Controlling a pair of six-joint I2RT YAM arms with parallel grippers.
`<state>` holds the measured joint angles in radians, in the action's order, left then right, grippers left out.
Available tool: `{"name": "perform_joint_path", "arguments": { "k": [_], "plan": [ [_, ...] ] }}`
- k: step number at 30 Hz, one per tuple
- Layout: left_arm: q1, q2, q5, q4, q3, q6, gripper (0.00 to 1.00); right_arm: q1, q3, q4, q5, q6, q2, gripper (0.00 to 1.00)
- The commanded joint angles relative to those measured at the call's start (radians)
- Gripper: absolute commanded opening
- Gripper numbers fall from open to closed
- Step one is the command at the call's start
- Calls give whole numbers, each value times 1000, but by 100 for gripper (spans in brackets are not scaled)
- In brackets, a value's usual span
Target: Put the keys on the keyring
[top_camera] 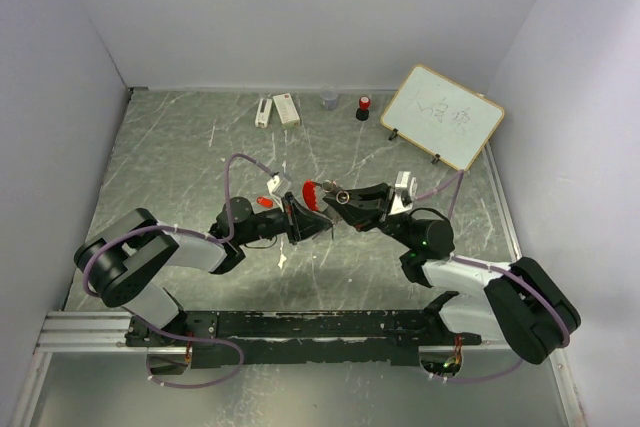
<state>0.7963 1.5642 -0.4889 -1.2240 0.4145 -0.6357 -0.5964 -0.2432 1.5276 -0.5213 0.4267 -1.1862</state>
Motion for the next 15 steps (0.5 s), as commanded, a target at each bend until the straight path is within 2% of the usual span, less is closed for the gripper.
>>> {"name": "perform_joint_path", "arguments": {
  "k": [1, 15],
  "plan": [
    [-5, -13, 21, 6, 24, 20, 7, 0, -22, 98, -1, -9, 18, 0],
    [-5, 6, 40, 9, 18, 28, 7, -1, -34, 0, 19, -36, 91, 0]
  ]
}}
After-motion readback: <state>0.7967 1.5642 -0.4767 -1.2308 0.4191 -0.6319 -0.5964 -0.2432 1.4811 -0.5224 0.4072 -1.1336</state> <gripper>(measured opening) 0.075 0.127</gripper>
